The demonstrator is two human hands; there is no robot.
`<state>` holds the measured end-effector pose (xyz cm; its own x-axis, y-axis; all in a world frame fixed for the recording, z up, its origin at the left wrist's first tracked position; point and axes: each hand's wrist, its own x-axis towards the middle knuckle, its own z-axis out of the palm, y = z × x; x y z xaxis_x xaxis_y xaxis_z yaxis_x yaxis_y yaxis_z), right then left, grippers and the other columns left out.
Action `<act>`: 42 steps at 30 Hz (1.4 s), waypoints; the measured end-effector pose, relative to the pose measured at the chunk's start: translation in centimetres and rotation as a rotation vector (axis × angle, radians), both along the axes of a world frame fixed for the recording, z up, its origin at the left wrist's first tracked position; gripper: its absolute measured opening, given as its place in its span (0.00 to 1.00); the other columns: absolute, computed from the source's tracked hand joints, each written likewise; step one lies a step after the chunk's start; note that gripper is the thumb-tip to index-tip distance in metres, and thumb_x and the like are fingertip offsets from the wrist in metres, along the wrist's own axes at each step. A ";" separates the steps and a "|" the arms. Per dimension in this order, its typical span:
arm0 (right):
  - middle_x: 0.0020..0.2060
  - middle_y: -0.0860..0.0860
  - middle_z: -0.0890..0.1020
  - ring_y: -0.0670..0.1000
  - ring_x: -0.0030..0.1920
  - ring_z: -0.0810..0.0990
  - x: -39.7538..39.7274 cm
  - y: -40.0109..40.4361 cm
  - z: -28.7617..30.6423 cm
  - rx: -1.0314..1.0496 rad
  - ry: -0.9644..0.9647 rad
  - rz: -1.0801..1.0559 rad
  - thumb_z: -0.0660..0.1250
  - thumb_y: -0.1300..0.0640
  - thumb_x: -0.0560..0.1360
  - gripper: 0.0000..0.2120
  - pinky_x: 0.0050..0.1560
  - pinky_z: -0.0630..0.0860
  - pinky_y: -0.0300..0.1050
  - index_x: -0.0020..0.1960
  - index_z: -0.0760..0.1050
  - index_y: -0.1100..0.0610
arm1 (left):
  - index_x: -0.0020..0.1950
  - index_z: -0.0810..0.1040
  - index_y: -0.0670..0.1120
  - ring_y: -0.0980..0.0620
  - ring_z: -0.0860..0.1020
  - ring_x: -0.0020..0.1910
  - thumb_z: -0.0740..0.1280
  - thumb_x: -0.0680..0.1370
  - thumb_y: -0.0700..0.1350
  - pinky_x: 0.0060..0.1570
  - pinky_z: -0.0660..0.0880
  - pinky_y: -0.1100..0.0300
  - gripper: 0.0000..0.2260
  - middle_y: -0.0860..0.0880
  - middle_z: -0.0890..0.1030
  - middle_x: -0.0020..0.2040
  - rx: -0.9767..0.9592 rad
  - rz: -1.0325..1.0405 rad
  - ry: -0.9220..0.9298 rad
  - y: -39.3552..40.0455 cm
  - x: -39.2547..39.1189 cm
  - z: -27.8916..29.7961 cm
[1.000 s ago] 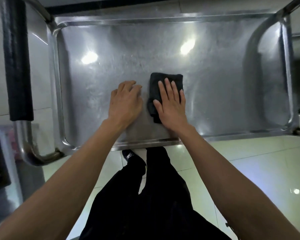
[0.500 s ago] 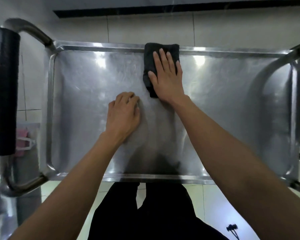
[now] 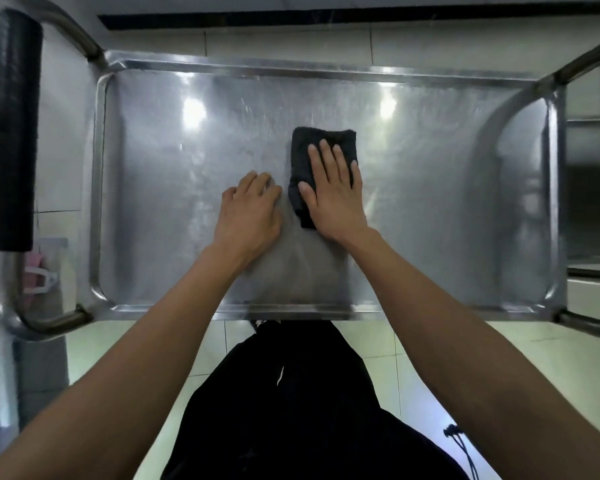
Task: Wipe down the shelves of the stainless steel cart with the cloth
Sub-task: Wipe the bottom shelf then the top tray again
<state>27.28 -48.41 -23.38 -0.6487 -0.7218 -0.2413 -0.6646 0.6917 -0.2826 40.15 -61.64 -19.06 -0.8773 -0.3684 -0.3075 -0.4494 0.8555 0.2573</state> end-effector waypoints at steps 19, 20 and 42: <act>0.82 0.51 0.46 0.51 0.81 0.42 12.3 13.9 0.3 0.057 0.016 -0.093 0.44 0.41 0.84 0.30 0.79 0.45 0.59 0.82 0.44 0.51 | 0.72 0.72 0.46 0.44 0.61 0.76 0.59 0.82 0.48 0.70 0.62 0.42 0.19 0.45 0.67 0.76 0.089 -0.078 -0.006 7.0 2.5 1.1; 0.82 0.51 0.46 0.51 0.81 0.42 11.7 13.7 0.2 0.048 0.014 -0.089 0.44 0.41 0.85 0.30 0.79 0.45 0.59 0.82 0.44 0.50 | 0.72 0.72 0.46 0.44 0.61 0.76 0.59 0.82 0.47 0.70 0.62 0.42 0.19 0.45 0.67 0.76 0.089 -0.066 -0.005 6.8 2.0 1.0; 0.82 0.51 0.44 0.53 0.81 0.41 -13.8 -1.8 0.1 0.009 -0.059 0.016 0.44 0.41 0.84 0.30 0.79 0.41 0.60 0.82 0.41 0.50 | 0.70 0.73 0.47 0.45 0.68 0.71 0.57 0.82 0.46 0.67 0.69 0.44 0.17 0.47 0.71 0.72 0.022 0.151 -0.101 5.4 -8.0 0.4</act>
<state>13.50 -50.18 -23.24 -0.6216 -0.7296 -0.2850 -0.6578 0.6838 -0.3158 32.15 -56.19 -18.67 -0.7768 -0.4854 -0.4012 -0.5966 0.7711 0.2223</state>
